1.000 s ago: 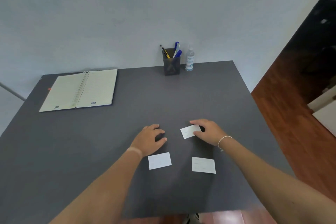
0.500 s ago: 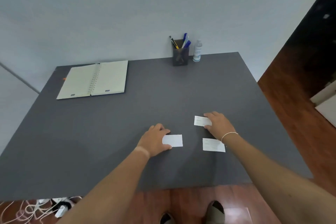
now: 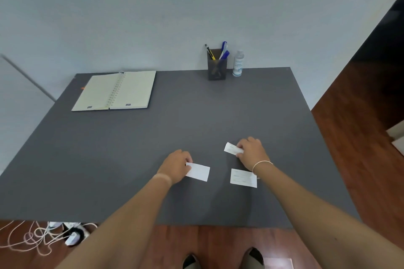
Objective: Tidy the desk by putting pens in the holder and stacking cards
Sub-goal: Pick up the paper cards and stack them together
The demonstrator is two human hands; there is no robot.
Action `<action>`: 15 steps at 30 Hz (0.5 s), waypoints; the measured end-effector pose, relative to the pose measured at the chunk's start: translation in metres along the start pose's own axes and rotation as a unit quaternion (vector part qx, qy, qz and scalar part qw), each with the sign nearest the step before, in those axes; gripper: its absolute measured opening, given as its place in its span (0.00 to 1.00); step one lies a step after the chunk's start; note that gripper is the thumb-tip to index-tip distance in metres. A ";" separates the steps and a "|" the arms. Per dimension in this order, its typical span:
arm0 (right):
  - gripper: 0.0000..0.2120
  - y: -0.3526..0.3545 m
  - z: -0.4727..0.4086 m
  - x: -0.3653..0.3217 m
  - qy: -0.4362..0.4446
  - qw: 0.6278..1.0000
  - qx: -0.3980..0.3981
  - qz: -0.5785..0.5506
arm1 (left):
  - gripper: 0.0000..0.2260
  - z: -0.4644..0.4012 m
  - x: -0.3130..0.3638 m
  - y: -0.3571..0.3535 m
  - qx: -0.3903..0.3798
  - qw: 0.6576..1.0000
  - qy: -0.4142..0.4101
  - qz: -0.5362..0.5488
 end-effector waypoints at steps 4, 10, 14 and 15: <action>0.10 0.001 0.001 0.000 0.005 1.000 0.005 -0.003 | 0.06 -0.003 0.005 -0.001 0.030 0.997 0.013 0.077; 0.10 0.003 0.003 0.004 -0.002 0.999 -0.005 -0.042 | 0.09 -0.006 0.014 0.005 0.070 0.973 0.040 0.218; 0.10 0.008 0.003 0.006 -0.038 0.991 -0.021 -0.124 | 0.09 -0.008 0.024 0.010 0.086 0.954 0.039 0.283; 0.10 0.010 0.003 0.006 -0.049 0.987 -0.026 -0.151 | 0.09 -0.008 0.027 0.011 0.091 0.949 0.041 0.298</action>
Point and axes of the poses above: each hand's wrist, its own z-axis away from the middle knuckle, its own y-axis out of the back of the hand, x = y × z, the point moved 1 cm from there along -z, towards the middle knuckle, and after that the axes turned 15 degrees about z, right-handed, at the moved point
